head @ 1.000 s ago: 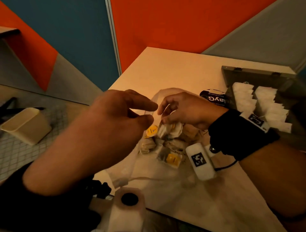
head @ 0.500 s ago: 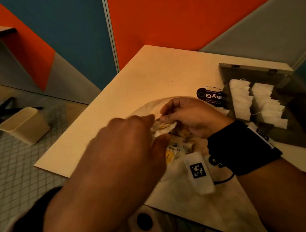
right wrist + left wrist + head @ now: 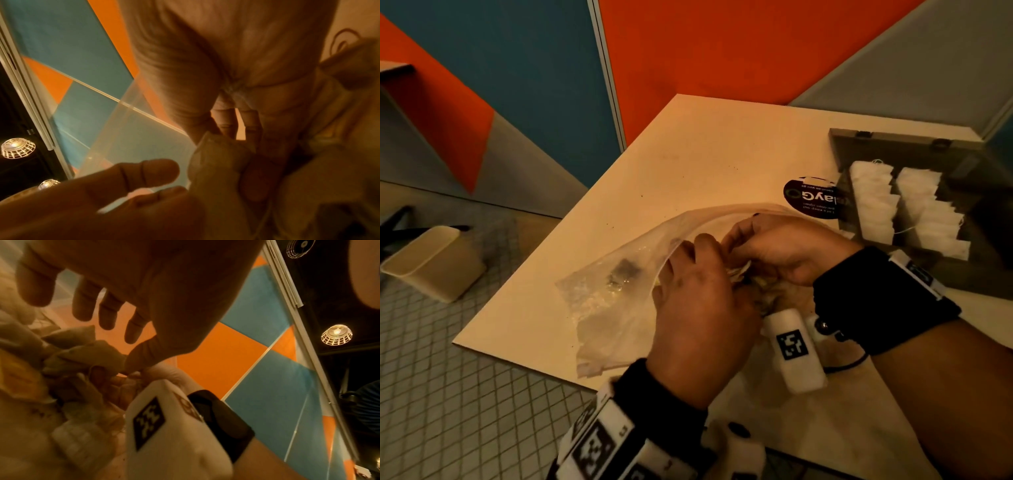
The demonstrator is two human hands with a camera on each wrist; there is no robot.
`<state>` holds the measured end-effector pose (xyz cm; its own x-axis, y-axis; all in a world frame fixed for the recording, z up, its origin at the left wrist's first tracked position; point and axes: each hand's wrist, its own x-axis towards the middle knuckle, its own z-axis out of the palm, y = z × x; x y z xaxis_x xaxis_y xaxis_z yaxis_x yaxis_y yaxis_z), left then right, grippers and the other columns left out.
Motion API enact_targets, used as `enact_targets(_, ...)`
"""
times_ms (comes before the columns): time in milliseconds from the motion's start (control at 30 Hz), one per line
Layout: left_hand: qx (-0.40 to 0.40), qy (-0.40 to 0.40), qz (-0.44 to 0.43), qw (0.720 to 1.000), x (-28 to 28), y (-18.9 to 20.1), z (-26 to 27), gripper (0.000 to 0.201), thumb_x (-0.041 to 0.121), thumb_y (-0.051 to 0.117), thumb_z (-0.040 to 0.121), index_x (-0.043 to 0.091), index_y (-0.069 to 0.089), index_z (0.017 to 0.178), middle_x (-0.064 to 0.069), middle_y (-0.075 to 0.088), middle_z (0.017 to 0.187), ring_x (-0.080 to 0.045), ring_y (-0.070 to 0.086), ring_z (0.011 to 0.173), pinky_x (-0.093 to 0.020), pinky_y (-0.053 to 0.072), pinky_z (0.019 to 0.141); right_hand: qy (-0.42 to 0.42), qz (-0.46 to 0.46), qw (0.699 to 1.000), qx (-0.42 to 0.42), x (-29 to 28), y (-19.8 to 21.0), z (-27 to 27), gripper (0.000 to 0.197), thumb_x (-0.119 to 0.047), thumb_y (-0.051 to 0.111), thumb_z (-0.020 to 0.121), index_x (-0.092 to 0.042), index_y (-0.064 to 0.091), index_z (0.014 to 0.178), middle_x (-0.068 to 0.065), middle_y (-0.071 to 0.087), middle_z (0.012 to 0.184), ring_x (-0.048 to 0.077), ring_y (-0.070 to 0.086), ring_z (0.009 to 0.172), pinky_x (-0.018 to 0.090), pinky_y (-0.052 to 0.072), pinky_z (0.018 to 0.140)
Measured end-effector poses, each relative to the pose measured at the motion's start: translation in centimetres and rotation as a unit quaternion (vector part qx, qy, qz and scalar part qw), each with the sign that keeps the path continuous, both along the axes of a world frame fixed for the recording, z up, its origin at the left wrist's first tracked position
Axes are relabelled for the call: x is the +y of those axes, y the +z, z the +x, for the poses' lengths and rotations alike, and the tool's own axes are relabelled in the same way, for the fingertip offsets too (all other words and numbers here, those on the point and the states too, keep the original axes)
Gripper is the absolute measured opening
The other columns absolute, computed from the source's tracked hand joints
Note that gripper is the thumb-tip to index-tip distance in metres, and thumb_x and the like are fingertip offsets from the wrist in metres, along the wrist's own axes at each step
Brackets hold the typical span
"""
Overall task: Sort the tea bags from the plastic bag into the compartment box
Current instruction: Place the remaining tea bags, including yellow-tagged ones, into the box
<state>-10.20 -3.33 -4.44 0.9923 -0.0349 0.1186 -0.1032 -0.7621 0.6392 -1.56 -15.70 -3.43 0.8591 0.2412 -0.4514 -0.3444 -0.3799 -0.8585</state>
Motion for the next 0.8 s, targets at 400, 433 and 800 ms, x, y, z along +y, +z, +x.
enact_targets(400,0.051,0.067,-0.321,0.943,1.5,-0.7,2.2,0.007,0.004,0.053,0.093,0.000,0.054,0.088,-0.012,0.061,0.078,-0.012,0.057,0.065,-0.020,0.048,0.055,-0.011,0.028,0.998,-0.056,-1.1,0.6,-0.7,0.029,0.013,0.048,0.084,-0.002,0.070,0.095,0.018,0.067,0.090,0.029,0.063,0.077,0.037,0.053,0.066)
enact_targets(433,0.065,0.079,-0.351,0.931,1.5,-0.9,2.2,0.008,0.004,0.054,0.093,0.003,0.055,0.086,-0.008,0.062,0.077,-0.014,0.060,0.067,-0.025,0.052,0.060,0.004,0.002,0.997,-0.075,-1.0,0.4,-1.0,0.031,0.011,0.051,0.082,-0.008,0.072,0.094,0.016,0.069,0.089,0.029,0.061,0.077,0.038,0.048,0.067)
enact_targets(800,0.113,0.079,-0.426,0.894,1.3,-1.7,2.1,0.021,0.012,0.053,0.096,0.020,0.064,0.081,-0.008,0.073,0.091,-0.029,0.068,0.089,-0.050,0.055,0.086,-0.067,0.090,0.991,-0.074,-0.3,-0.7,-2.3,0.023,-0.006,0.059,0.087,-0.016,0.075,0.074,0.007,0.068,0.083,0.023,0.059,0.078,0.031,0.039,0.058)
